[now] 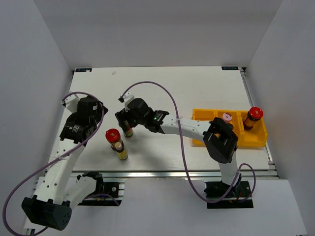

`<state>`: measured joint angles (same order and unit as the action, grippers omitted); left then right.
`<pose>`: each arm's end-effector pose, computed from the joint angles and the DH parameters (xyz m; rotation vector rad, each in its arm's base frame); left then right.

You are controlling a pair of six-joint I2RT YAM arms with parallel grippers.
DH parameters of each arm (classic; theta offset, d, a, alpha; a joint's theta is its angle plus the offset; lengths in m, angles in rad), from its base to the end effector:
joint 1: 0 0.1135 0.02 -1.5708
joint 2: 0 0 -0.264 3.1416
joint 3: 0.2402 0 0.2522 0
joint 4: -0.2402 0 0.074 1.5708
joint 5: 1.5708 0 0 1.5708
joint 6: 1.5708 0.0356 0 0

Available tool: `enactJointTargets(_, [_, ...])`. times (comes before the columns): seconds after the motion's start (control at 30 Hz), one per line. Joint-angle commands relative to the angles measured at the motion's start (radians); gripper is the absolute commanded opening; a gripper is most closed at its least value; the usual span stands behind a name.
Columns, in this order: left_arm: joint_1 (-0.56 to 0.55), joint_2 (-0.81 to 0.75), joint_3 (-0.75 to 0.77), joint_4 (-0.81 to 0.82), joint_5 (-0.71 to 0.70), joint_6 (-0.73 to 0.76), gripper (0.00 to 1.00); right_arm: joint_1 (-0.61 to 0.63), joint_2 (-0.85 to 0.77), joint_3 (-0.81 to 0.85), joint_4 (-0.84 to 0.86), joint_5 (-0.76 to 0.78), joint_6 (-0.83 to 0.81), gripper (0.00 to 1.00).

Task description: Organize the condiment bottles

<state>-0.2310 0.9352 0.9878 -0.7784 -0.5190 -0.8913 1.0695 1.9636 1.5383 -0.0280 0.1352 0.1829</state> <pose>0.1824 -0.0248 0.3291 -0.9484 1.9687 -0.0314 0.2287 0.4074 0.2631 -0.8128 1.9171 0.6482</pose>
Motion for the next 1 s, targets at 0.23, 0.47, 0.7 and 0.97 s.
enactJointTargets(0.23, [0.002, -0.013, -0.02, 0.018, -0.012, 0.015, 0.98, 0.038, 0.026, 0.017, 0.181, 0.115, 0.0, 0.56])
enactJointTargets(0.47, [0.004, -0.036, -0.032, 0.039, 0.002, 0.023, 0.98, 0.046, -0.048, -0.046, 0.221, 0.185, -0.017, 0.26])
enactJointTargets(0.7, [0.004, -0.018, -0.044, 0.083, 0.043, 0.049, 0.98, 0.024, -0.328, -0.202, 0.197, 0.325, -0.097, 0.2])
enactJointTargets(0.97, [0.004, 0.056, -0.069, 0.2, 0.112, 0.08, 0.98, -0.253, -0.69, -0.438, 0.034, 0.218, -0.031, 0.18])
